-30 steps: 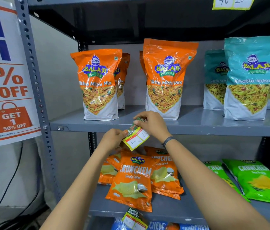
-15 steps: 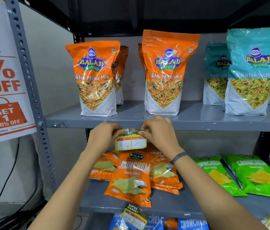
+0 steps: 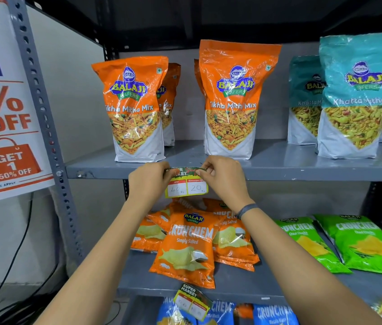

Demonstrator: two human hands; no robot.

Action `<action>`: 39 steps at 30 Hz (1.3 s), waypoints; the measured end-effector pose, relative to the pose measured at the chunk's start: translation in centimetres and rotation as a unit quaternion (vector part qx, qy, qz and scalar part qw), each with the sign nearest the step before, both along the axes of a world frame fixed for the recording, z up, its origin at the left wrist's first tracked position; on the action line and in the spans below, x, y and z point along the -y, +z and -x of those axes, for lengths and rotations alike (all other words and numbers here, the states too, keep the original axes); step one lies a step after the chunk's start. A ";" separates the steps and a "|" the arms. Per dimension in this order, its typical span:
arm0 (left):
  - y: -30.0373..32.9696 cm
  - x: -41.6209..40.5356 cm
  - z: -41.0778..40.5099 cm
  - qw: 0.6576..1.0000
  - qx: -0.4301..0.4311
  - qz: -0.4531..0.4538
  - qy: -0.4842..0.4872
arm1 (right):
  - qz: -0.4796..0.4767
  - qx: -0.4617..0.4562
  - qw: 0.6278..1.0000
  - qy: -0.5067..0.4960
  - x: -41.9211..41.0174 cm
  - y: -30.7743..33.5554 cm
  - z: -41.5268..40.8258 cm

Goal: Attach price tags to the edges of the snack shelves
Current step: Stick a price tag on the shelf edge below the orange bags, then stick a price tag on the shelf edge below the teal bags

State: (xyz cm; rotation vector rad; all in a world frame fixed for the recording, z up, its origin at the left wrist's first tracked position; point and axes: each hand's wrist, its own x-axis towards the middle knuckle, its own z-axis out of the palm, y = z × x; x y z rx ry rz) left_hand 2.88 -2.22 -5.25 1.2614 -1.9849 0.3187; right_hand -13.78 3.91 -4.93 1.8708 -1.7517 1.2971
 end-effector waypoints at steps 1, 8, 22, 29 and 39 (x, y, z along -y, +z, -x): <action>0.0 -0.2 0.2 1.000 -0.010 -0.002 0.010 | 0.004 0.000 1.000 -0.001 0.0 0.0 0.0; 0.4 -1.7 2.3 0.987 -0.018 0.030 0.154 | 0.039 0.008 0.999 0.037 -0.5 -0.7 0.8; 0.4 -12.0 27.9 0.971 -0.045 0.058 -0.228 | 0.257 0.205 0.925 -0.193 -12.6 -3.2 26.9; 1.8 -15.3 45.2 0.943 -0.028 -0.015 -0.331 | 0.247 0.316 0.865 -0.302 -16.3 -5.5 40.2; 3.0 -15.7 51.6 0.979 0.056 -0.018 -0.195 | 0.174 0.437 0.880 -0.072 -15.6 -5.2 45.3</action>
